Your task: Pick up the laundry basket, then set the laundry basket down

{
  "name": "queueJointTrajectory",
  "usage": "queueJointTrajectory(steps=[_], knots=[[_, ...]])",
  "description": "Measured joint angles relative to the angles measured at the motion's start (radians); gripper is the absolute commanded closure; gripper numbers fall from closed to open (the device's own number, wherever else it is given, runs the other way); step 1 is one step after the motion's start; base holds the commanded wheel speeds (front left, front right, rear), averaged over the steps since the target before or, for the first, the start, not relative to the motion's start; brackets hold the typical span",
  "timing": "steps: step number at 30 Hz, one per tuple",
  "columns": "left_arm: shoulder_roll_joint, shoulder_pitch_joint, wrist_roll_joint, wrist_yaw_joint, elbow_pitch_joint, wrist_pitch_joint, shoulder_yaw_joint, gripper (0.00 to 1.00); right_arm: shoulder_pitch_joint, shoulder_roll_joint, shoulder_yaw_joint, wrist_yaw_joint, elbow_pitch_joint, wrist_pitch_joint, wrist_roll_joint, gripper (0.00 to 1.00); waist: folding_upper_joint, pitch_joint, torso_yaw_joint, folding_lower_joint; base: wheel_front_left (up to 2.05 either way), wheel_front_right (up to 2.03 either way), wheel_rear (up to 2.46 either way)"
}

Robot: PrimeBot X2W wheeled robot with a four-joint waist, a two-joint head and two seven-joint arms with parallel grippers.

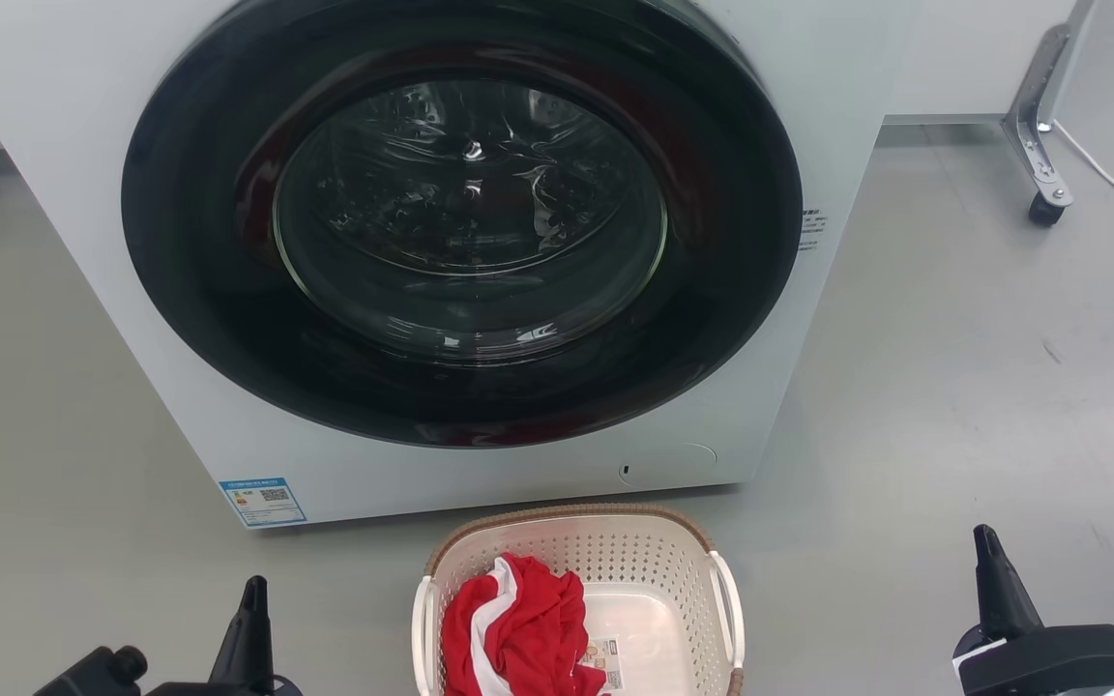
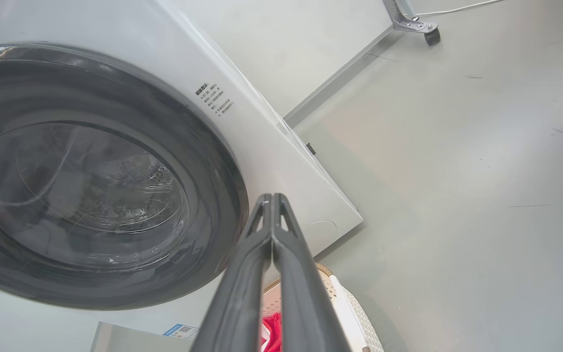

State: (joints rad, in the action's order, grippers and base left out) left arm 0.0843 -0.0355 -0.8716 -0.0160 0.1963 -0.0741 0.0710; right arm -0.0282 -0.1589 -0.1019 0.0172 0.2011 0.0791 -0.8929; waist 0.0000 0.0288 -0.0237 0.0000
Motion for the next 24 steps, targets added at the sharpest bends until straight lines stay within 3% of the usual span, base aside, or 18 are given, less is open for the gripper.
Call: queueJointTrajectory(steps=[24], knots=[[-0.017,0.049,-0.305,0.061,0.043,0.081,-0.068,1.0,-0.025,0.048,0.099,-0.057,0.041,-0.08,-0.296,1.0,0.0,-0.011,0.01,0.0,0.0,0.0,0.0]])
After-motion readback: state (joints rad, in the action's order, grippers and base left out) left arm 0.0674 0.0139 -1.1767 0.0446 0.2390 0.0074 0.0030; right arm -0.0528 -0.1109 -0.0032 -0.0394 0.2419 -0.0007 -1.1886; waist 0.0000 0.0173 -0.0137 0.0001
